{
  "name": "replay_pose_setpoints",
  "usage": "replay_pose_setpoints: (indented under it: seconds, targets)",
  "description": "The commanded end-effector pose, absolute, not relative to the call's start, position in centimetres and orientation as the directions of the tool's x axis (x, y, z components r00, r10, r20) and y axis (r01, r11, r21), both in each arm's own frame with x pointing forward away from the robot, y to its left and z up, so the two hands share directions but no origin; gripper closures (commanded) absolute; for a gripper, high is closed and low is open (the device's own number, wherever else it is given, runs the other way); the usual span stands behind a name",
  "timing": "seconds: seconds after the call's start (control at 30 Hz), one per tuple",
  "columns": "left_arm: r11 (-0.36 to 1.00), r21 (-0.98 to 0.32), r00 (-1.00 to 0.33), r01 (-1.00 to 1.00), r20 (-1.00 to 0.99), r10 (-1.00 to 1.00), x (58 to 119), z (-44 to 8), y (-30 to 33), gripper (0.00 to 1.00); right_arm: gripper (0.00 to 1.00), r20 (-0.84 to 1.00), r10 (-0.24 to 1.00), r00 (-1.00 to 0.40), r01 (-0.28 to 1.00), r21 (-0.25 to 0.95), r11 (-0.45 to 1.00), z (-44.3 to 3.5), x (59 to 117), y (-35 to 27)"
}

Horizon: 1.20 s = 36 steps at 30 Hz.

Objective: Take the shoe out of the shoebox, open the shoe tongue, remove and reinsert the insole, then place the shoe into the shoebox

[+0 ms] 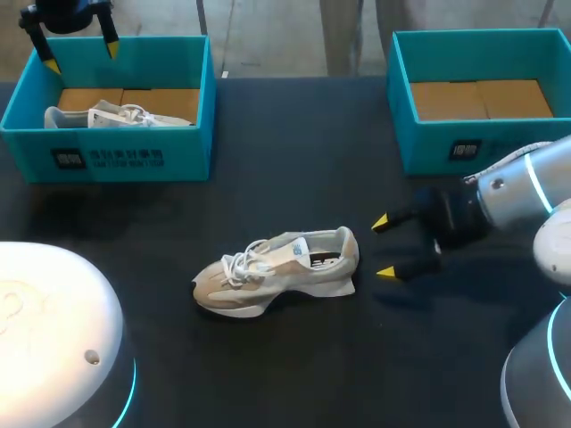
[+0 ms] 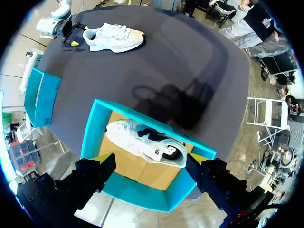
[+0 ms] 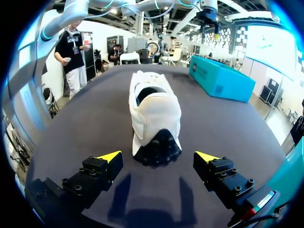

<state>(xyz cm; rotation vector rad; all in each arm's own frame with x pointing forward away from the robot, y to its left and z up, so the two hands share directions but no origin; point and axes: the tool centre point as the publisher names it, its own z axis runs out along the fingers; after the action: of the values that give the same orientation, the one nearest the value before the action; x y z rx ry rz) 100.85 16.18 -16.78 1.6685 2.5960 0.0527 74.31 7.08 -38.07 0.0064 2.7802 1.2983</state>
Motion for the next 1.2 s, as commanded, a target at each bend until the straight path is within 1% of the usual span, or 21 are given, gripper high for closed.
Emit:
replay_pose_setpoints:
  seconds: [0.03, 1.2]
  targets:
    - [0.415, 0.06, -0.414, 0.908, -0.026, 0.91, 100.8, -16.8, 16.2, 0.0, 0.0, -0.066, 0.036, -0.997, -0.027, 0.765, 0.644, -38.5, 74.7, 8.5]
    - [0.415, 0.06, -0.414, 0.908, -0.026, 0.91, 100.8, -16.8, 16.2, 0.0, 0.0, -0.01, 0.03, -0.999, 0.011, 0.794, 0.608, -41.4, 74.1, 14.4]
